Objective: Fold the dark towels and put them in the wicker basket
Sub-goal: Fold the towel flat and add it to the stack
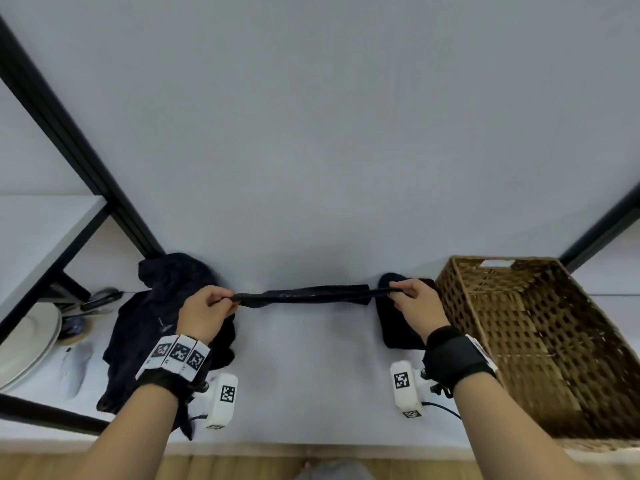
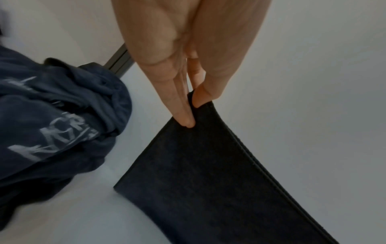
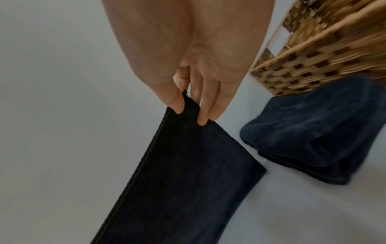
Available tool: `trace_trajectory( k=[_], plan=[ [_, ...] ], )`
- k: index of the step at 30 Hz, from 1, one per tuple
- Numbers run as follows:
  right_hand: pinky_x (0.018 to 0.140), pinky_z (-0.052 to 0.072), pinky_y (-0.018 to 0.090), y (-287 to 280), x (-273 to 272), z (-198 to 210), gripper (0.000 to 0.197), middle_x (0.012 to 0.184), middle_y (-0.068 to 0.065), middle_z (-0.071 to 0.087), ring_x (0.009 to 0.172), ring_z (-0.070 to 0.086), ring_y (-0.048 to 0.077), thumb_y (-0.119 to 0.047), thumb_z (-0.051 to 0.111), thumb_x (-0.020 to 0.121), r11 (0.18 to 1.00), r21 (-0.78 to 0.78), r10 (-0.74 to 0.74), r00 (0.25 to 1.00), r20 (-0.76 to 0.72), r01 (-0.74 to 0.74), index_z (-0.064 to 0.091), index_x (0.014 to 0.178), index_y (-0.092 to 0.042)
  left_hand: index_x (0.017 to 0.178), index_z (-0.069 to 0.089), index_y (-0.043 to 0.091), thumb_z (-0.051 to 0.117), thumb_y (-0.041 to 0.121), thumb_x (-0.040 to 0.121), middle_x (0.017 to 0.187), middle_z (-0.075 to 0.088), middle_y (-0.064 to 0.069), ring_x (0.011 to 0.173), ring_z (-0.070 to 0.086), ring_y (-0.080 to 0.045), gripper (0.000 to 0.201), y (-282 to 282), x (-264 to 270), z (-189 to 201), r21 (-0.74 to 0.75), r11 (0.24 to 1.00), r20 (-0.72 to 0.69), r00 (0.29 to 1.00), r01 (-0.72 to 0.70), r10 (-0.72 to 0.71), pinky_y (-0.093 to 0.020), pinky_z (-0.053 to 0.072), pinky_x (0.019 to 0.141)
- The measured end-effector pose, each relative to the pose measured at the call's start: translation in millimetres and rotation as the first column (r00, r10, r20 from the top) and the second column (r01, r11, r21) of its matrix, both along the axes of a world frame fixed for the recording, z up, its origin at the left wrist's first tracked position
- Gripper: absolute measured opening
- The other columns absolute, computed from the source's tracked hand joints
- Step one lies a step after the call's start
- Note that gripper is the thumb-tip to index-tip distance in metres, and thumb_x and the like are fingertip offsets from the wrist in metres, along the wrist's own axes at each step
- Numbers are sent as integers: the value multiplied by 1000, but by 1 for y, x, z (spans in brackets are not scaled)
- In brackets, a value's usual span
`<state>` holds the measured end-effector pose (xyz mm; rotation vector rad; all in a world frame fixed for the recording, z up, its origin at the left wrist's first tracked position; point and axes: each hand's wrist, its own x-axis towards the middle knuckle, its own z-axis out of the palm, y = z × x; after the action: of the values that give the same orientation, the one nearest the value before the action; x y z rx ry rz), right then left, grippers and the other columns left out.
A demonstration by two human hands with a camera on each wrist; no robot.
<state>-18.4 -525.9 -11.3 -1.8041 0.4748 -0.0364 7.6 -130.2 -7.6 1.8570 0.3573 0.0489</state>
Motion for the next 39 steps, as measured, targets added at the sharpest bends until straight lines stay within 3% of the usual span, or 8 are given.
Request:
trace_trajectory(
  k=[9, 13, 17, 21, 26, 31, 34, 39],
  plan=[
    [92, 54, 43, 4, -65, -74, 14, 88, 0, 71, 89, 66, 20, -10, 67, 84, 985, -67, 126, 934, -335, -156, 68, 87, -23, 78, 71, 9, 65, -9, 82, 82, 74, -12, 79, 73, -27, 20, 5, -59, -88, 38, 999, -314, 949, 17, -4, -43, 57, 87],
    [87, 54, 39, 7, -85, -98, 15, 89, 7, 73, 90, 69, 24, -8, 62, 86, 983, -40, 145, 885, -443, -181, 66, 84, -22, 76, 66, 3, 55, -15, 85, 76, 71, -17, 66, 72, -22, 23, 2, -80, -110, 55, 998, -421, 907, 43, -16, -27, 61, 65],
    [68, 53, 27, 11, -92, -112, 15, 83, 8, 72, 71, 68, 16, -5, 60, 90, 975, -63, 155, 858, -490, -212, 65, 86, -19, 81, 65, 6, 50, -13, 86, 79, 70, -20, 70, 72, -28, 24, 3, -91, -128, 106, 985, -502, 862, 134, -63, -39, 60, 73],
    [66, 53, 21, 20, -86, -124, 11, 94, 8, 73, 80, 70, 21, -8, 59, 92, 977, -142, 70, 875, -478, -156, 65, 97, -16, 85, 65, 14, 54, -5, 88, 81, 70, -13, 65, 72, -20, 22, 2, -89, -146, 182, 974, -519, 855, 134, -21, -32, 59, 63],
    [91, 48, 31, 37, -78, -131, 38, 127, 9, 62, 107, 60, 26, -5, 51, 93, 961, -244, -2, 877, -480, -131, 55, 131, -12, 99, 65, 13, 55, 5, 92, 85, 69, -5, 72, 71, -20, 14, 2, -78, -163, 238, 960, -503, 864, 147, -8, -34, 59, 70],
    [107, 38, 26, 63, -72, -145, 47, 140, 7, 53, 127, 50, 22, -5, 53, 92, 841, -377, 213, 878, -428, -388, 52, 138, -14, 103, 67, 11, 59, 9, 92, 100, 71, -7, 85, 65, -19, 14, -6, -42, -174, 345, 909, -449, 892, 233, -58, -28, 50, 84],
    [115, 29, 28, 77, -65, -161, 55, 157, 0, 32, 140, 35, 19, -11, 56, 93, 749, -386, 342, 813, -472, -539, 44, 145, -23, 108, 67, 6, 57, 7, 93, 105, 71, -10, 90, 62, -18, 18, -17, -11, -177, 429, 870, -389, 919, 241, -63, -16, 38, 79],
    [118, 26, 38, 91, -58, -178, 66, 164, 0, 10, 150, 13, 19, -25, 55, 95, 671, -276, 432, 665, -609, -688, 25, 153, -30, 124, 59, 5, 53, 10, 94, 120, 65, -13, 113, 58, -31, 31, -34, 34, -179, 428, 881, -432, 902, 199, 6, -30, 41, 95]
  ],
)
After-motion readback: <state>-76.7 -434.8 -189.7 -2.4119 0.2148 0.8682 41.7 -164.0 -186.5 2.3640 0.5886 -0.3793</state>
